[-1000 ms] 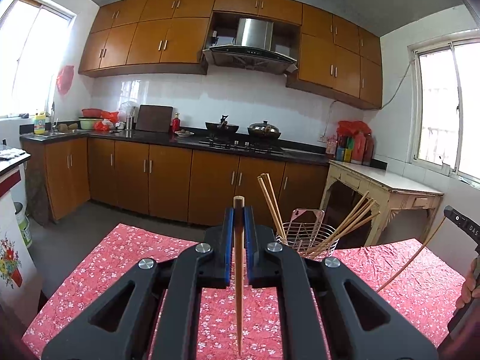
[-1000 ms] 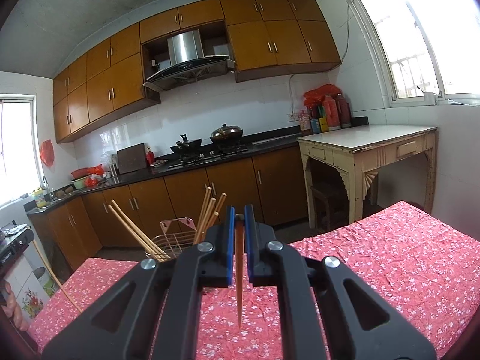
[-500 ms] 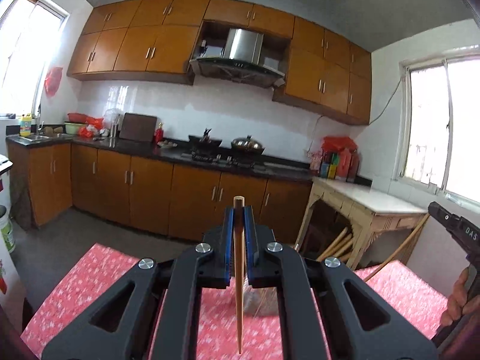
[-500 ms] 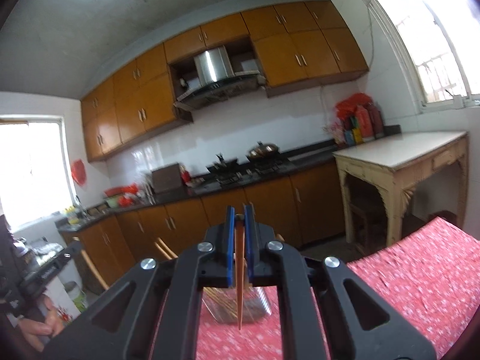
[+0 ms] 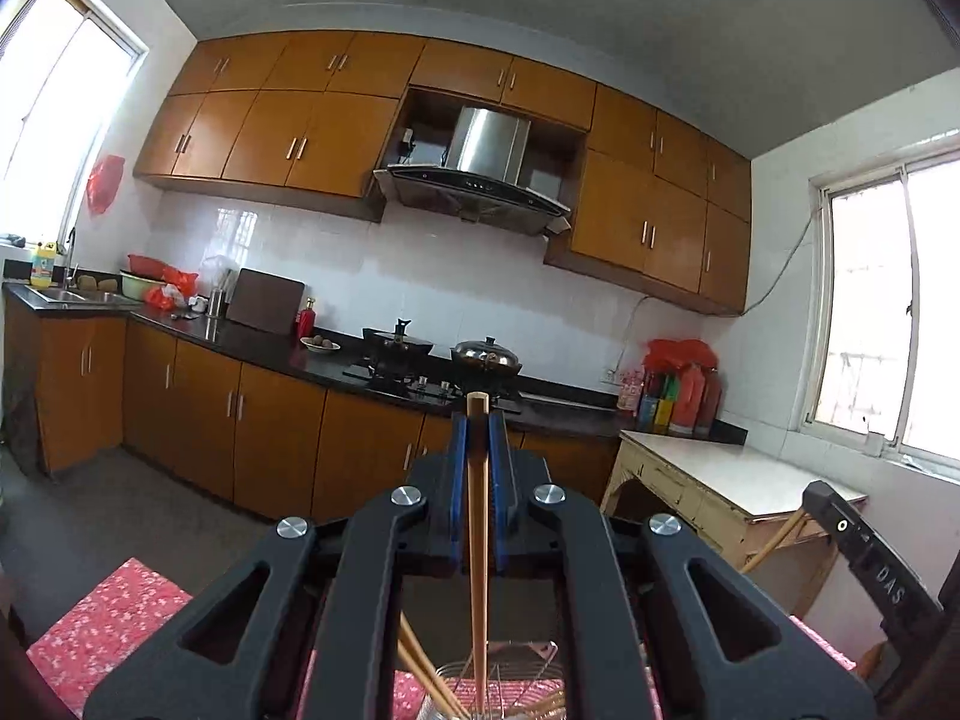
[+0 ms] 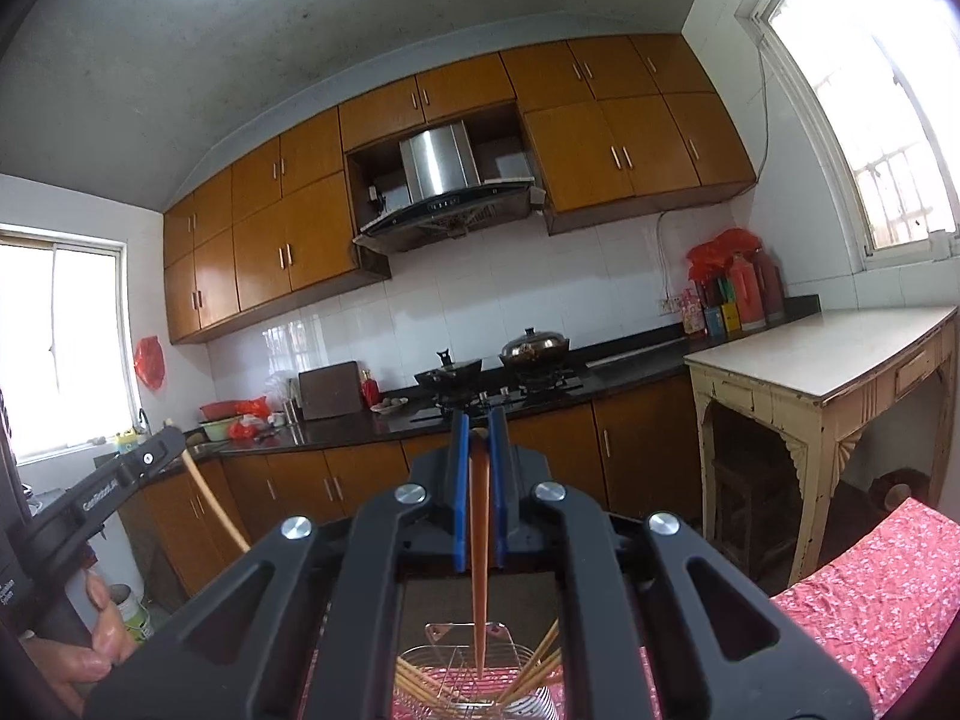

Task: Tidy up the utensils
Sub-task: 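Open both tools to drop the chopsticks into the wire holder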

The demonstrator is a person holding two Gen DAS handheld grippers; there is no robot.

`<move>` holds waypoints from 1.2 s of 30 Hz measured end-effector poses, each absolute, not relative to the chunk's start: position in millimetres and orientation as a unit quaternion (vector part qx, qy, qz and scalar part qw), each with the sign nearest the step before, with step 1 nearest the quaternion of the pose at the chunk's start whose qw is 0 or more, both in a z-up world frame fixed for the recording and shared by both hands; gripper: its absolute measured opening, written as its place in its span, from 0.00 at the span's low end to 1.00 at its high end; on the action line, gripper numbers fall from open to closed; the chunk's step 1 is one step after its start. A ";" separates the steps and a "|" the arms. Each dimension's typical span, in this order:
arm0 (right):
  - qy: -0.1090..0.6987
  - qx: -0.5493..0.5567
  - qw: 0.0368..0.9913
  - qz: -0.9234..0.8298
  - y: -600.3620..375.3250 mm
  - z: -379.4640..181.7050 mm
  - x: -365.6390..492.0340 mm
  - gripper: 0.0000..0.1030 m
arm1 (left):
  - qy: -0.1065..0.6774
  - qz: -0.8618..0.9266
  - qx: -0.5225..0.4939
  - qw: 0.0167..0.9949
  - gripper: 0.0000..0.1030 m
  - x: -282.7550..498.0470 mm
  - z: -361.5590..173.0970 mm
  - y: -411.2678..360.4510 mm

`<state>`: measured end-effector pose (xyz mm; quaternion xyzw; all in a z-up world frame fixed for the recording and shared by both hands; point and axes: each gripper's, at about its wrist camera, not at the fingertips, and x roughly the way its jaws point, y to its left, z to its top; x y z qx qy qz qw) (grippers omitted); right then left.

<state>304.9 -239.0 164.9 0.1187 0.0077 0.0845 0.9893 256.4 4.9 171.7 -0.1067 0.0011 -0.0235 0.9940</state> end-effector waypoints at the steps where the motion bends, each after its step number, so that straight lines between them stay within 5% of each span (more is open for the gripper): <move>1: 0.012 0.118 0.989 0.085 -237.6 160.9 310.6 0.07 | 0.003 -0.020 -0.102 0.995 0.07 261.1 167.9 2.0; 20: 0.109 0.124 0.983 0.084 -224.6 99.8 388.9 0.12 | 0.086 -0.003 -0.082 0.993 0.07 326.5 111.3 -1.8; 21: 0.108 0.123 0.983 0.081 -225.4 98.9 387.0 0.22 | 0.088 -0.003 -0.081 0.993 0.10 323.9 111.1 0.5; 24: 0.093 0.125 0.985 0.070 -231.5 101.4 372.9 0.38 | 0.076 0.006 -0.078 0.994 0.47 310.6 115.4 8.3; 36: 0.088 0.121 0.986 0.074 -233.4 106.2 287.4 0.72 | 0.083 0.003 -0.082 0.993 0.69 238.9 116.3 42.2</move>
